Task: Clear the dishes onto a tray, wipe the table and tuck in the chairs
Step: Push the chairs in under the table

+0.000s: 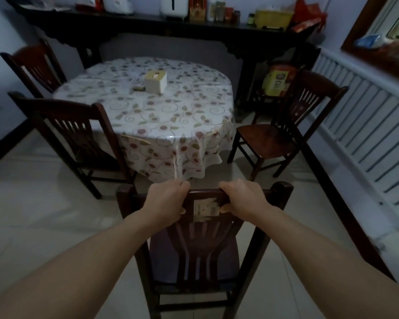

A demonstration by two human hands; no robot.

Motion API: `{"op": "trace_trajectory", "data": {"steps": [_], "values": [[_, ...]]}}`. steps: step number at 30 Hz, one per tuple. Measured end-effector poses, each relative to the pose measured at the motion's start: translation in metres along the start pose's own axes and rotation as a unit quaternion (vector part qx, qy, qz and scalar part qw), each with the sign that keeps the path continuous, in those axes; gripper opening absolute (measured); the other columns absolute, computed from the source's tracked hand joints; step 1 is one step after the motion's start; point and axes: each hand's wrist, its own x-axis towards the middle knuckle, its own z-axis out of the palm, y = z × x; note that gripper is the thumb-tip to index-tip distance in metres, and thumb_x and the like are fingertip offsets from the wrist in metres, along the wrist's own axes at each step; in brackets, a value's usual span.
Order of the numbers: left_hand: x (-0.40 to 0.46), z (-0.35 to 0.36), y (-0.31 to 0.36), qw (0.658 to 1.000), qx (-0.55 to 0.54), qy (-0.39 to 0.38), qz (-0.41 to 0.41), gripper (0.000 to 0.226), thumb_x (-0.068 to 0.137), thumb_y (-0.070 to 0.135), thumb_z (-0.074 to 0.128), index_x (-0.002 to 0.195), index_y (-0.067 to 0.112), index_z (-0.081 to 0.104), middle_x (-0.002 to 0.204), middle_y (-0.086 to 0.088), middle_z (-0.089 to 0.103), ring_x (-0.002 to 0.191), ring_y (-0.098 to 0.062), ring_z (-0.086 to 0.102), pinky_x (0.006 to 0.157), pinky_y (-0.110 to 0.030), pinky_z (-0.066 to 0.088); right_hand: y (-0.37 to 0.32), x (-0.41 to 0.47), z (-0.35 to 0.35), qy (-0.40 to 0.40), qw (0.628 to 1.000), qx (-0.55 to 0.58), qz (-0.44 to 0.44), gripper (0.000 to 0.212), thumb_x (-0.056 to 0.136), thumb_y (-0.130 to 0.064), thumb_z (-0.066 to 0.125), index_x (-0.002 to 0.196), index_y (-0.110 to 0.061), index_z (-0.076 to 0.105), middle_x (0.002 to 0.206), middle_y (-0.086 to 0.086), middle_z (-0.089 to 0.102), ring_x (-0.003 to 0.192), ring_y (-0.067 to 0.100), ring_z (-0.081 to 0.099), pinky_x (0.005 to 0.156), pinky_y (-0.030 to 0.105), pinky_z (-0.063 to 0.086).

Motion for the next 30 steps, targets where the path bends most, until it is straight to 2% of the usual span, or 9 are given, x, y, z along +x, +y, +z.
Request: {"op": "trace_trajectory", "data": {"steps": [6,12,16,19,25,30], "values": [[0.086,-0.008,-0.052,1.000,0.017,-0.011,-0.021,0.039,0.074,0.035,0.072,0.105,0.027,0.051,0.105,0.009,0.056,0.099,-0.014,0.055,0.070,-0.029,0.039,0.027,0.101,-0.013,-0.013,1.000,0.007,-0.018,0.035,0.077,-0.039,0.072,0.101,-0.022,0.055,0.101,0.002,0.061,0.095,0.024,0.060,0.063,0.030,0.037],[0.171,-0.011,-0.111,0.998,0.041,-0.006,-0.039,0.046,0.075,0.037,0.071,0.112,0.025,0.047,0.110,0.007,0.054,0.104,-0.016,0.054,0.066,-0.029,0.034,0.046,0.215,-0.025,-0.023,0.999,-0.015,-0.040,0.037,0.080,-0.040,0.069,0.107,-0.021,0.052,0.102,0.002,0.060,0.094,0.025,0.060,0.066,0.032,0.043],[0.221,-0.007,-0.148,0.998,0.045,-0.019,-0.037,0.047,0.077,0.035,0.070,0.115,0.023,0.047,0.110,0.005,0.054,0.104,-0.018,0.054,0.066,-0.029,0.035,0.049,0.275,-0.024,-0.001,0.998,-0.030,-0.046,0.041,0.079,-0.037,0.071,0.112,-0.022,0.050,0.106,0.003,0.061,0.095,0.026,0.060,0.062,0.031,0.037],[0.260,-0.003,-0.182,0.998,0.052,-0.026,-0.025,0.042,0.077,0.033,0.070,0.110,0.020,0.047,0.108,0.003,0.052,0.100,-0.020,0.054,0.064,-0.031,0.036,0.050,0.322,-0.021,0.015,0.998,-0.039,-0.048,0.036,0.081,-0.036,0.069,0.106,-0.021,0.050,0.101,0.003,0.060,0.093,0.026,0.058,0.062,0.032,0.035],[0.325,0.012,-0.247,0.999,0.042,-0.005,-0.006,0.034,0.078,0.027,0.067,0.103,0.019,0.046,0.101,0.003,0.052,0.090,-0.019,0.053,0.056,-0.030,0.027,0.042,0.399,-0.017,0.031,0.999,-0.043,-0.002,0.029,0.084,-0.033,0.066,0.101,-0.016,0.050,0.093,0.004,0.060,0.090,0.026,0.058,0.063,0.031,0.029],[0.364,0.035,-0.288,0.999,0.035,0.021,0.011,0.025,0.081,0.021,0.061,0.101,0.019,0.046,0.101,0.003,0.052,0.090,-0.020,0.055,0.057,-0.030,0.031,0.036,0.449,-0.003,0.051,0.998,-0.033,0.027,0.024,0.086,-0.025,0.062,0.106,-0.018,0.051,0.098,0.003,0.062,0.097,0.024,0.057,0.072,0.030,0.029]]}}
